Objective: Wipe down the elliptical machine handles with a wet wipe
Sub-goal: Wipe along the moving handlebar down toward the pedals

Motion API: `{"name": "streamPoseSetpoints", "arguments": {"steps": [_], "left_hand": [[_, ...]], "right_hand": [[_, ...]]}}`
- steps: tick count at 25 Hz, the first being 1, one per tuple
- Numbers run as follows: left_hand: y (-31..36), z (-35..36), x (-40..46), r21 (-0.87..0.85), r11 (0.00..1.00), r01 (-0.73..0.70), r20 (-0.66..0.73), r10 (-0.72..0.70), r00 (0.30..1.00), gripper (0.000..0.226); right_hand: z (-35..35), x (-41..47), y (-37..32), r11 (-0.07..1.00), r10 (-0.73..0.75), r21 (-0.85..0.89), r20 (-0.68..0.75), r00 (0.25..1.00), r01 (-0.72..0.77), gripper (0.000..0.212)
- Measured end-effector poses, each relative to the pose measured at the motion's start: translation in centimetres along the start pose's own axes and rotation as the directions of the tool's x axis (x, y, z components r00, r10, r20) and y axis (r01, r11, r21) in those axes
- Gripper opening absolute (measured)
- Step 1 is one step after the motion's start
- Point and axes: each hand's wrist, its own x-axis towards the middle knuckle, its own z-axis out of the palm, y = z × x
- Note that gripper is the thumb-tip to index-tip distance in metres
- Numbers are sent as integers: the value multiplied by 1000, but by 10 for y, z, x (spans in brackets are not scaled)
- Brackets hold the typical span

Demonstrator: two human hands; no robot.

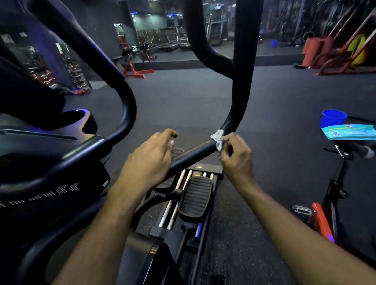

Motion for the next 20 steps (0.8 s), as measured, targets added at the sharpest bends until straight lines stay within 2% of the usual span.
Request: {"name": "streamPoseSetpoints", "arguments": {"steps": [2, 4, 6, 7, 10, 12, 14, 17, 20], "left_hand": [[-13, -8, -8, 20, 999, 26, -8, -26, 1000, 31], [-19, -10, -13, -24, 999, 30, -37, -31, 999, 29], [-19, -9, -15, -66, 998, 15, -48, -18, 999, 29], [-18, -8, -16, -74, 997, 13, -43, -16, 999, 29], [-14, -9, -15, -93, 996, 14, -25, -16, 1000, 30], [-13, -10, -15, -109, 994, 5, -31, -9, 999, 31], [-14, -11, -15, -126, 992, -6, -40, 1, 999, 30], [-13, -12, -16, -133, 991, -12, -40, 6, 999, 29], [-14, -11, -15, -141, 990, 2, -50, -9, 999, 29]], "right_hand": [[13, -21, -21, 997, 24, 69, 37, 999, -26, 13], [12, -20, -27, 997, -26, 72, 73, 997, 21, 10], [2, 0, -19, 997, -54, -48, 104, 993, 60, 6], [-6, 15, -15, 987, -54, -148, 93, 994, 68, 12], [-27, 58, -6, 872, -178, -449, 76, 981, 193, 23], [-37, 78, -6, 785, -285, -535, 137, 949, 313, 25], [-42, 87, -3, 748, -306, -564, 177, 935, 351, 13], [-35, 79, 1, 796, -245, -539, 130, 961, 275, 8], [-20, 55, -4, 963, -31, -265, 84, 996, 52, 10]]}}
